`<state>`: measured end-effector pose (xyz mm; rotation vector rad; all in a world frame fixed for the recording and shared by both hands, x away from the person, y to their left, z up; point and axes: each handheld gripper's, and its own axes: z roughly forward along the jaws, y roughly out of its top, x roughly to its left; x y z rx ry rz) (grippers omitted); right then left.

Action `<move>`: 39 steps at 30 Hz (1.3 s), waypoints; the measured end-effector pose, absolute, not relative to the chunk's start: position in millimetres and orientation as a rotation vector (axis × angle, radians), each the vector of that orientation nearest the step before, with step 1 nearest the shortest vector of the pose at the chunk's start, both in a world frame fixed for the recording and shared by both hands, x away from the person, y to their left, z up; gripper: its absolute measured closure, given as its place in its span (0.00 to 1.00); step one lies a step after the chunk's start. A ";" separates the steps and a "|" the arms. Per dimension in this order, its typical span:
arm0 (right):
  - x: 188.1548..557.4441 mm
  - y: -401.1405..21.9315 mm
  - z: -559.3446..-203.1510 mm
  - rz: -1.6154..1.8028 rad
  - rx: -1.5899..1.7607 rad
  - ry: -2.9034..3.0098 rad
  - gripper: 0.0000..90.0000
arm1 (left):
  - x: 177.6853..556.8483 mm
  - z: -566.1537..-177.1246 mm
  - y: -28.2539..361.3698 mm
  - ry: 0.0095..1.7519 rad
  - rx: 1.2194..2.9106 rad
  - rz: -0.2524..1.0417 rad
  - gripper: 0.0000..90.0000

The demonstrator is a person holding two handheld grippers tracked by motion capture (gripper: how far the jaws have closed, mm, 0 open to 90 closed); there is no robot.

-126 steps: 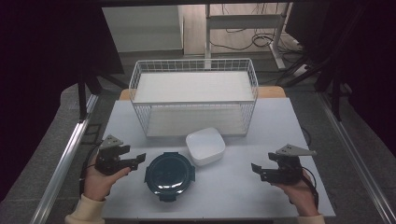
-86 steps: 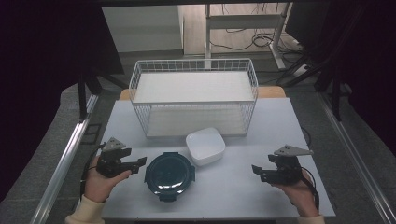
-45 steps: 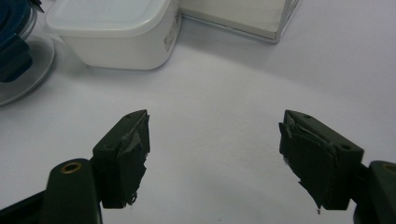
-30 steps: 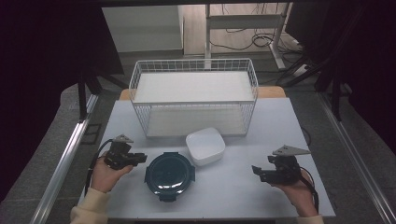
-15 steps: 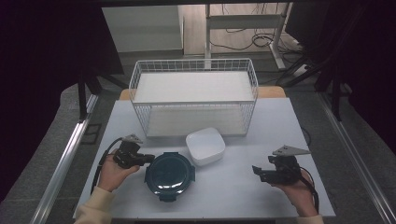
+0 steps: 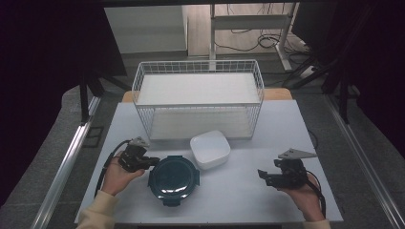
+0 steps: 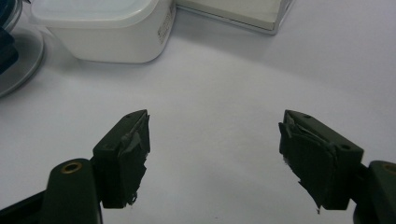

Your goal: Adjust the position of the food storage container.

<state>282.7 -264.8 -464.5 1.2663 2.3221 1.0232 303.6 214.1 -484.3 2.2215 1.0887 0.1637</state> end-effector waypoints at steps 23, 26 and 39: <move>283.5 -267.3 -465.4 1.019 1.274 2.317 0.27 | 296.9 -485.0 201.0 0.995 2.243 0.163 1.00; 283.5 -267.6 -465.4 1.019 1.276 2.316 0.27 | 295.2 -485.3 199.8 0.987 2.242 0.152 1.00; 283.4 -268.6 -465.1 1.018 1.283 2.316 0.27 | 286.4 -485.3 190.6 0.940 2.256 0.123 1.00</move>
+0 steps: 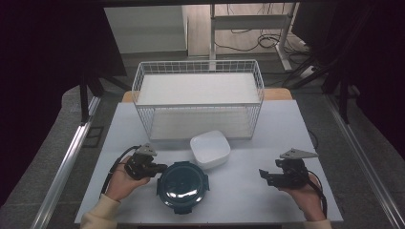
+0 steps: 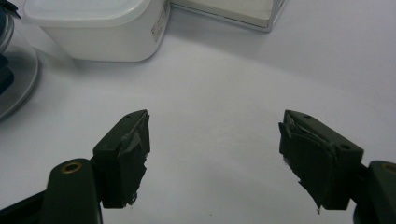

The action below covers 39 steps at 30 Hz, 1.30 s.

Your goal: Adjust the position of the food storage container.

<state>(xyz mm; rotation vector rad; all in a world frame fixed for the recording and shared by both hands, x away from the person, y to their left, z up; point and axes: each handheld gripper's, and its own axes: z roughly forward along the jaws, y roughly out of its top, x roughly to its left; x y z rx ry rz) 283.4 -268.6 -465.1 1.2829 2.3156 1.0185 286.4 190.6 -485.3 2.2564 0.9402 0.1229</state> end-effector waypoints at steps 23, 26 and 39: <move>283.5 -267.3 -465.5 1.016 1.275 2.325 0.27 | 280.3 -484.8 171.4 0.900 2.268 0.098 1.00; 283.1 -267.0 -465.4 1.016 1.275 2.325 0.27 | 281.5 -485.6 172.9 0.918 2.252 0.066 1.00; 278.0 -262.1 -456.6 1.047 1.239 2.317 0.27 | 262.3 -468.6 206.5 1.214 2.090 0.227 0.57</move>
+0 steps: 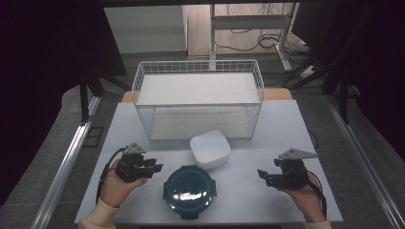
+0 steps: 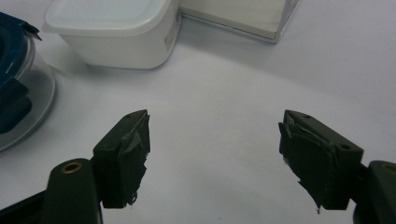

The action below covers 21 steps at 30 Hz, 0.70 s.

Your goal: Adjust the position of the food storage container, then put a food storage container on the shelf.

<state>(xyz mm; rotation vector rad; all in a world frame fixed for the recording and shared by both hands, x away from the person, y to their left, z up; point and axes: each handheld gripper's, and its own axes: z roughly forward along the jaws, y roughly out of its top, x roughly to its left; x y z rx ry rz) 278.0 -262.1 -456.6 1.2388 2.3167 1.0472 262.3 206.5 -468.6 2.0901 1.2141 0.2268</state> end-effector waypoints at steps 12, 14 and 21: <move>272.5 -247.2 -452.5 1.154 1.217 2.357 0.25 | 246.8 -465.4 212.5 1.308 2.003 0.202 0.30; 272.1 -244.0 -452.3 1.166 1.221 2.364 0.24 | 246.0 -465.6 212.6 1.312 1.990 0.185 0.28; 269.0 -232.7 -454.8 1.143 1.179 2.418 0.22 | 246.8 -462.7 210.4 1.303 1.967 0.114 0.19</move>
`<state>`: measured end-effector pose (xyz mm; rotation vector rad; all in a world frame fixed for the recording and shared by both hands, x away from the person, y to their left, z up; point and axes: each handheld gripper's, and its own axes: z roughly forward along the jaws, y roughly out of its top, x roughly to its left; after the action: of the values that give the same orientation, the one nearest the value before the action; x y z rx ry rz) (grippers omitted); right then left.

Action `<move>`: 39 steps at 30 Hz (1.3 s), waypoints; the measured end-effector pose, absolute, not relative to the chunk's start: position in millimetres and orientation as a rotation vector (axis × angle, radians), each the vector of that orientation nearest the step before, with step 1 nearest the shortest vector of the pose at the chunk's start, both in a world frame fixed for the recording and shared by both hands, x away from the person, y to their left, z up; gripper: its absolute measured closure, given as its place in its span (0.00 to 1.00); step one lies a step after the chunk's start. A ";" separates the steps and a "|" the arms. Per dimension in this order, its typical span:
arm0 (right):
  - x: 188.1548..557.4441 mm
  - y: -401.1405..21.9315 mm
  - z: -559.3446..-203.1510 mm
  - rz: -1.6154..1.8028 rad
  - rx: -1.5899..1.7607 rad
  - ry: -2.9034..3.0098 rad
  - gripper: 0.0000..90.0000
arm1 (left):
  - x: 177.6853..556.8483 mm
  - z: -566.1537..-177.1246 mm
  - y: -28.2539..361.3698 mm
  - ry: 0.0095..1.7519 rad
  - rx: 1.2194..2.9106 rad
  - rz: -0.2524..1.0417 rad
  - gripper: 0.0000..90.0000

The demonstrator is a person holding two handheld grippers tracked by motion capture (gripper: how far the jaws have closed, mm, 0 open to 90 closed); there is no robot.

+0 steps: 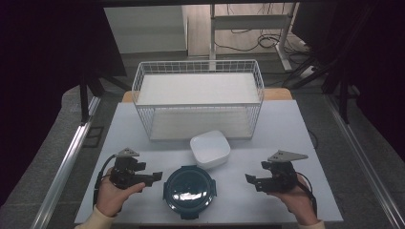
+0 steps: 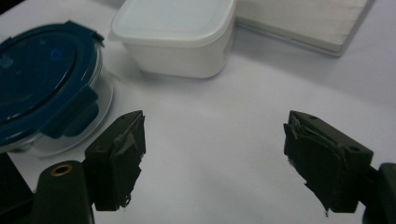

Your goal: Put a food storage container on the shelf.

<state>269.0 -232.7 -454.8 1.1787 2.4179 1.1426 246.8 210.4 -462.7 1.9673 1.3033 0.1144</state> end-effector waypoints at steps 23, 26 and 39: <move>254.9 -196.6 -460.9 1.317 1.232 2.515 0.14 | 239.0 -468.8 211.4 1.329 1.893 0.038 0.16; 254.4 -192.8 -461.5 1.327 1.272 2.517 0.13 | 235.0 -467.8 211.7 1.330 1.871 0.031 0.16; 252.5 -174.3 -470.5 1.350 1.360 2.562 0.10 | 224.2 -475.4 207.1 1.348 1.820 -0.058 0.14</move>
<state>252.5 -174.3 -470.5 1.3603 2.5622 1.3497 224.2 207.1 -475.4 1.8200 1.3481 -0.0577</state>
